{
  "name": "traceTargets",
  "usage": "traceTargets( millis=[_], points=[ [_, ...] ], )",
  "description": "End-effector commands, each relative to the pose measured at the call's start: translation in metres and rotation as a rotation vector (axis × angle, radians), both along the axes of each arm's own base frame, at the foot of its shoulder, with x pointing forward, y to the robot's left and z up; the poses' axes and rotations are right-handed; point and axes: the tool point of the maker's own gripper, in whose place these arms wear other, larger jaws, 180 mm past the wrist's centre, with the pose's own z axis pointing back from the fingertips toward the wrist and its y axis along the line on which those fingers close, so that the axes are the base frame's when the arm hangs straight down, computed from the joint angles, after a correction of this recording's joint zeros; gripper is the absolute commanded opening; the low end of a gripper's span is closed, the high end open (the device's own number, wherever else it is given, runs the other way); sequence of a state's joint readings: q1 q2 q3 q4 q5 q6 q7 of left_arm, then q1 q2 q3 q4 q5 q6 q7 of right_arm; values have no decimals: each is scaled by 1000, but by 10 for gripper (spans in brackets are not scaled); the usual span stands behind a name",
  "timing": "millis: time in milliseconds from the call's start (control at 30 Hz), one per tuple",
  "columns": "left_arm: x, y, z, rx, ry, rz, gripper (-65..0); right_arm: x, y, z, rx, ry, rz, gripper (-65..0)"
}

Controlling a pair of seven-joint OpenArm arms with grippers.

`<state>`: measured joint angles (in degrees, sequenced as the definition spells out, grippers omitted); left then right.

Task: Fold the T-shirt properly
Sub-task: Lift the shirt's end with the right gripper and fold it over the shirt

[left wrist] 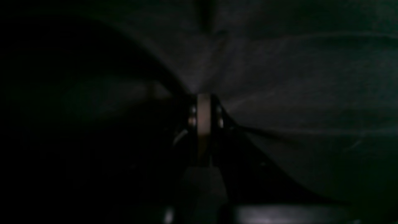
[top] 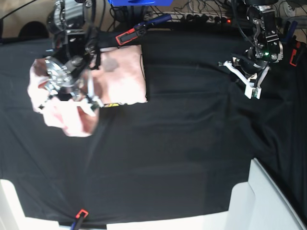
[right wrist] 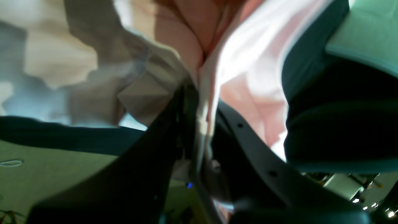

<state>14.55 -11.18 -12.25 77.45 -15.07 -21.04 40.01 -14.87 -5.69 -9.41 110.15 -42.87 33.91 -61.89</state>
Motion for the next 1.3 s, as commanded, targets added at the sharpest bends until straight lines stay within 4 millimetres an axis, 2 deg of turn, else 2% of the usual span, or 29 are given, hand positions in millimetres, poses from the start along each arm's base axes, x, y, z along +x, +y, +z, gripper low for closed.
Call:
traceTargets(
  millis=[0,233,400,500,667,1000,1133,1267],
  points=[
    [-22,17,-9,69,102,12,-650,2,9,7,12,-23,13,-649],
    [-21,17,-10,65,103,15,-650,-18,55,-1,129,58,79,-649],
    [-19,17,-9,65,100,15,-650,-22,82,-5,350,14,-63,-649],
    [-19,17,-9,65,100,15,-650,-26,112,-4,505,21,-89,-649],
    [-20,17,-9,65,102,15,-650,-24,146,3,711,1,-179,-649],
    [-24,21,-10,79,112,10,-650,-23,142,-2,721,-7,-234,-649],
    [-24,21,-10,79,112,10,-650,-19,122,-5,709,-35,-333,-649],
    [-24,21,-10,79,112,10,-650,-19,123,-4,715,-38,-342,-649]
  ],
)
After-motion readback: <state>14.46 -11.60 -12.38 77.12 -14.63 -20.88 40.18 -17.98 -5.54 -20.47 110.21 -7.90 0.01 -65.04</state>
